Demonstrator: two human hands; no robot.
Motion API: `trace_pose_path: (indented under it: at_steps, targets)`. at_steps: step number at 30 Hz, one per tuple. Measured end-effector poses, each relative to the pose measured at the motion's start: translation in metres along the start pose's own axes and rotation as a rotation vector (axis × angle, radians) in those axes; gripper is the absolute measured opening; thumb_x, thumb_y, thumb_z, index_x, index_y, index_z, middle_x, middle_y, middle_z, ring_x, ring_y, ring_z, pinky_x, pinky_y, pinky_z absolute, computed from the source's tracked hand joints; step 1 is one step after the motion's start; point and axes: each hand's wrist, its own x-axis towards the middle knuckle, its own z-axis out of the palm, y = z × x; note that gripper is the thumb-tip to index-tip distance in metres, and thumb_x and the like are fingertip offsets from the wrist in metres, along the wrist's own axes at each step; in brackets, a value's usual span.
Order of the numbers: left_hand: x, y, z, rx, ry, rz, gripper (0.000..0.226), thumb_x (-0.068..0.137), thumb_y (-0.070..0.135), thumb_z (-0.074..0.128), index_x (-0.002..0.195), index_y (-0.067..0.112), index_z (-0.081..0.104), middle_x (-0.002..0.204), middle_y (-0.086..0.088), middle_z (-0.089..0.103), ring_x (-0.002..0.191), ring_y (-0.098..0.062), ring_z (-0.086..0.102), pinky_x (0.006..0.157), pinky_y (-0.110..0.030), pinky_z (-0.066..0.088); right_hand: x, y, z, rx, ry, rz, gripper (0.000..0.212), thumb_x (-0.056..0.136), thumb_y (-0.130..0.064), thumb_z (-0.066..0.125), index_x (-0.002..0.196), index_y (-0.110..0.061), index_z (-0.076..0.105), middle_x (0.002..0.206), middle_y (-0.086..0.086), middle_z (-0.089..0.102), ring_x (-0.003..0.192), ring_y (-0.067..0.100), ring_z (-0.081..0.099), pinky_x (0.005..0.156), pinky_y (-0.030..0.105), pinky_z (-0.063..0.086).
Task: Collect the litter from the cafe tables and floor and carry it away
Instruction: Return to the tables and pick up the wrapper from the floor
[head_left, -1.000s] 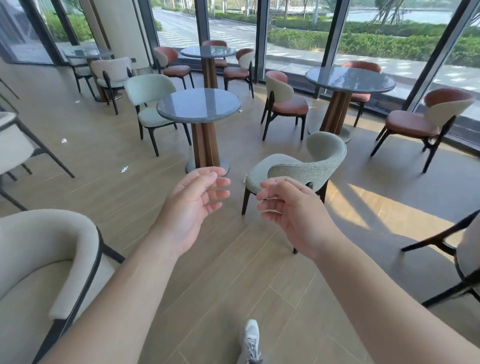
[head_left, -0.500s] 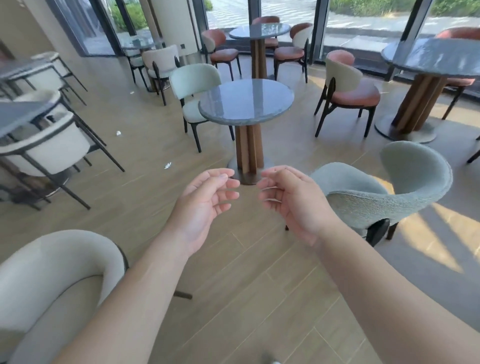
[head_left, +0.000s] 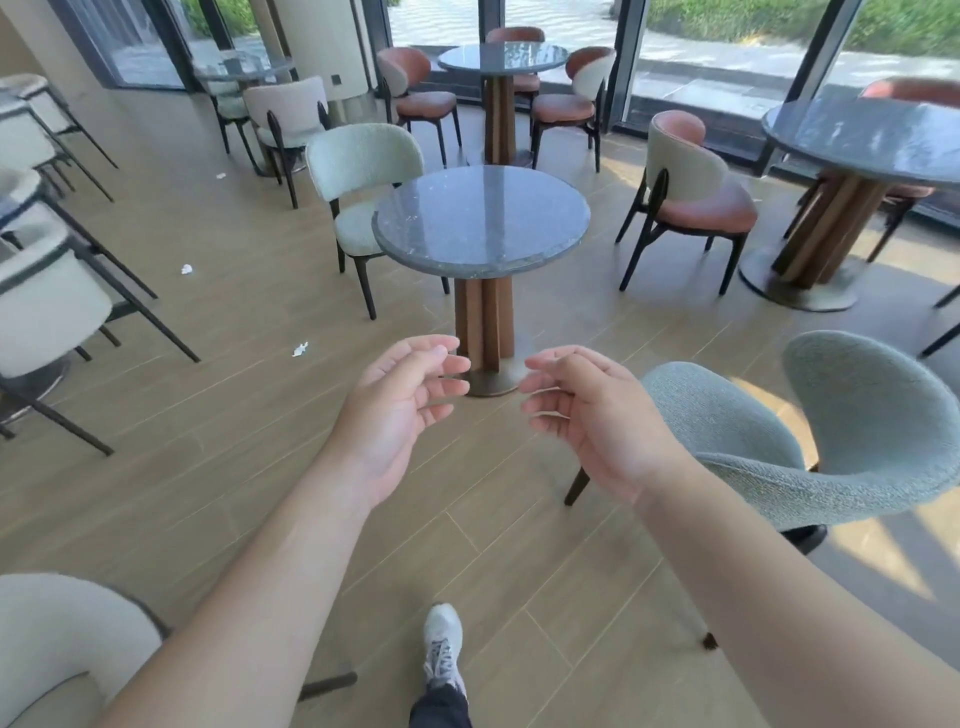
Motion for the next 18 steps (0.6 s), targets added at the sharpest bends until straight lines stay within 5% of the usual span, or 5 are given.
trace_pose_path:
  at_steps: [10, 18]
  targets:
    - [0.226, 0.031, -0.041, -0.007, -0.142, -0.064, 0.018, 0.102, 0.018, 0.053, 0.101, 0.022, 0.071, 0.092, 0.002, 0.076, 0.081, -0.012, 0.069, 0.076, -0.029, 0.047, 0.199, -0.023, 0.046, -0.019, 0.17, 0.003, 0.02, 0.078, -0.018, 0.053, 0.087, -0.015, 0.07, 0.079, 0.004, 0.069, 0.067, 0.017, 0.063, 0.061, 0.027, 0.05]
    - [0.346, 0.037, -0.043, -0.023, -0.216, -0.106, 0.019, 0.101, 0.019, 0.053, 0.099, 0.023, 0.072, 0.091, 0.002, 0.076, 0.079, -0.011, 0.07, 0.077, -0.031, 0.047, 0.295, -0.03, 0.039, 0.019, 0.271, -0.007, 0.024, 0.094, -0.008, 0.045, 0.089, -0.013, 0.068, 0.076, 0.004, 0.067, 0.065, 0.016, 0.062, 0.064, 0.027, 0.049]
